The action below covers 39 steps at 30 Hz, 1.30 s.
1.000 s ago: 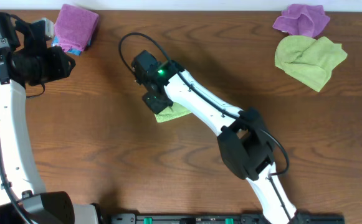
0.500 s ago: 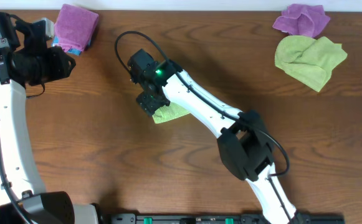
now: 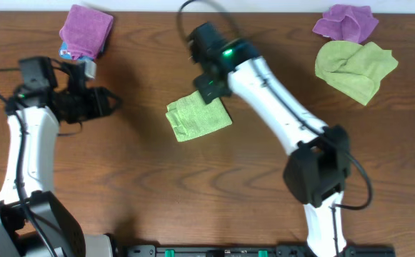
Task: Fold the cloth
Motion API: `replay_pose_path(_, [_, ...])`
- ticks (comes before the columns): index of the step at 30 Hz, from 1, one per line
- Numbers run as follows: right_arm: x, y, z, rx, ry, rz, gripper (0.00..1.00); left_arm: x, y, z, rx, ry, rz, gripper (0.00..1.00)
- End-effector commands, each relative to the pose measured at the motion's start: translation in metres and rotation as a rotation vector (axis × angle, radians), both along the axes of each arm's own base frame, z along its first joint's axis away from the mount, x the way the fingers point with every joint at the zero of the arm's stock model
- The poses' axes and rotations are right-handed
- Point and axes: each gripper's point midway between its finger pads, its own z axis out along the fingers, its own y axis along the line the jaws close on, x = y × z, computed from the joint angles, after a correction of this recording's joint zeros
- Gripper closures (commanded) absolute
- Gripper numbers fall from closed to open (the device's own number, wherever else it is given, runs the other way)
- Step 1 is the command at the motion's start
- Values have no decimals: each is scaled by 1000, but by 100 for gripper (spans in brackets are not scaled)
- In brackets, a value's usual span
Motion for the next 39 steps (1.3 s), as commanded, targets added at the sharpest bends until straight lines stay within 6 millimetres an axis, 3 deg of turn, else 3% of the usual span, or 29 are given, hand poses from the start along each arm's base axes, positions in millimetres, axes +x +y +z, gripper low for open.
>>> replay_pose_path(1, [5,-9,14,70,7,-26,30,-10,-37,-13,-94,14,-72,52])
replay_pose_path(5, [10,-25,13,75,25,-54,30,-10,-71,-32,-76,6,-111,41])
replay_pose_path(10, [7,-34,11,56,46,-47,31,-5,-83,-53,-5,8,-52,36])
replay_pose_path(18, [8,-47,10,37,60,-31,29,-4,-103,-92,-166,123,-24,35])
replay_pose_path(20, [8,-49,10,59,72,-19,41,-3,-110,-101,-221,156,-25,35])
replay_pose_path(22, [8,-48,7,104,93,-3,67,-2,-115,-107,-265,177,-28,35])
replay_pose_path(23, [8,-49,3,128,104,-6,87,-1,-117,-112,-281,196,-18,35])
replay_pose_path(24, [9,-49,-3,144,111,-9,97,-1,-117,-116,-288,204,-18,35])
replay_pose_path(31, [5,-43,-49,163,128,-1,99,-7,-128,-122,-305,235,-44,34])
replay_pose_path(39, [0,-40,-79,180,135,-4,99,-12,-142,-128,-256,247,-59,33])
